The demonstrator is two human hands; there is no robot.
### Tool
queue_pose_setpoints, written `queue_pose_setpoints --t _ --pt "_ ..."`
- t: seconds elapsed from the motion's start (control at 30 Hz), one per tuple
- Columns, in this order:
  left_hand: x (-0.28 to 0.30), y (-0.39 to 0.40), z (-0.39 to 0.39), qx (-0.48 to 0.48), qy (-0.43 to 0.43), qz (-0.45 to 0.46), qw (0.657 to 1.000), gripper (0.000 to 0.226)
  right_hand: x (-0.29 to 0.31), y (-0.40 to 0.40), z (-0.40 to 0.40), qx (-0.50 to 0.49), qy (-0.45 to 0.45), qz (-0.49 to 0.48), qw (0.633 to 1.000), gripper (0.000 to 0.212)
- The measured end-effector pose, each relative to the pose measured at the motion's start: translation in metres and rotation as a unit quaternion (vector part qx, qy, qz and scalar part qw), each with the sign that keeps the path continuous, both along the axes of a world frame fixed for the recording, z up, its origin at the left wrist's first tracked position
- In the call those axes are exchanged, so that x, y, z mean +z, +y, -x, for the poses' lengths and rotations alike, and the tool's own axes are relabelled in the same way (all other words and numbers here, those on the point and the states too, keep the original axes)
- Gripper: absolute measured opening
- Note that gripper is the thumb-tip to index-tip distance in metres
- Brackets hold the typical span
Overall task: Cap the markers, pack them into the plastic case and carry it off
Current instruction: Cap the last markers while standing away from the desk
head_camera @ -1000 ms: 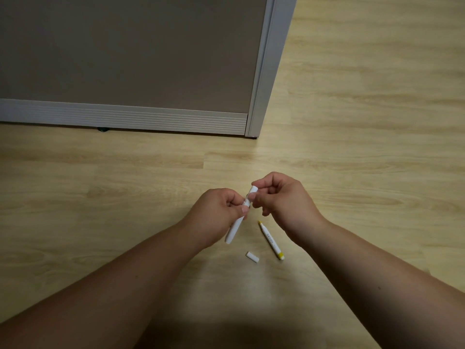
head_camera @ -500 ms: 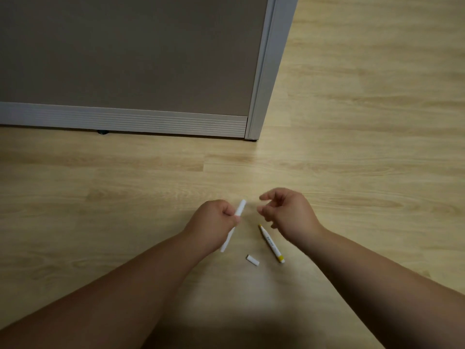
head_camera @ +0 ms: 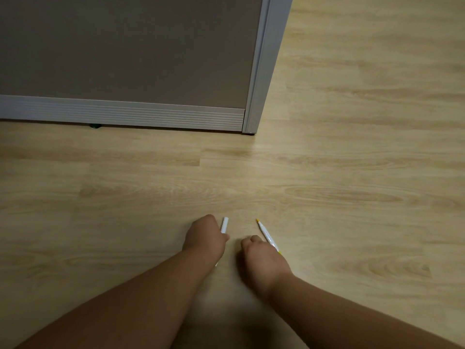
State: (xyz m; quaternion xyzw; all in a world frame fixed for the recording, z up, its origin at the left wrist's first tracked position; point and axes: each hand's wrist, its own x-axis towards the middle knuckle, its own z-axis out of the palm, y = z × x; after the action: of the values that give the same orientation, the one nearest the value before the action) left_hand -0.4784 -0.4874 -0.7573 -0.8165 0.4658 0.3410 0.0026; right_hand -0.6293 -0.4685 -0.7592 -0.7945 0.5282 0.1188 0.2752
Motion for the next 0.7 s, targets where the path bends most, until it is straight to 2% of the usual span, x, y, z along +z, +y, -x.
queue_pose_setpoints --t 0.1,0.13,0.2,0.27,0.33,0.43,0.57,0.7 --pt "0.005 0.001 0.001 0.018 -0.003 0.036 0.999 0.025 0.003 -0.006 -0.002 -0.146 -0.120 -0.011 0.982 0.009" --pt "0.009 0.000 0.003 0.031 0.029 0.051 0.998 0.024 0.007 -0.010 -0.003 -0.202 -0.162 -0.013 0.966 0.009" --pt "0.017 -0.002 0.010 0.100 0.195 0.045 0.975 0.021 0.019 -0.018 -0.002 -0.283 -0.226 -0.029 0.932 0.011" --pt "0.030 -0.002 0.018 0.182 0.368 -0.002 0.912 0.013 0.032 -0.025 -0.002 -0.322 -0.277 -0.045 0.904 0.011" --pt "0.035 -0.002 0.021 0.221 0.447 -0.008 0.867 0.010 0.037 -0.031 0.000 -0.341 -0.308 -0.045 0.887 0.011" --pt "0.035 -0.001 0.021 0.260 0.479 0.001 0.839 0.007 0.039 -0.035 0.001 -0.331 -0.297 -0.042 0.895 0.014" --pt "0.035 -0.004 0.012 0.270 0.445 0.006 0.854 0.011 0.037 -0.039 0.006 -0.266 -0.257 -0.050 0.928 0.023" --pt "0.035 -0.010 0.003 0.301 0.448 0.024 0.842 0.012 0.021 -0.047 0.029 -0.248 -0.102 0.018 0.963 0.026"
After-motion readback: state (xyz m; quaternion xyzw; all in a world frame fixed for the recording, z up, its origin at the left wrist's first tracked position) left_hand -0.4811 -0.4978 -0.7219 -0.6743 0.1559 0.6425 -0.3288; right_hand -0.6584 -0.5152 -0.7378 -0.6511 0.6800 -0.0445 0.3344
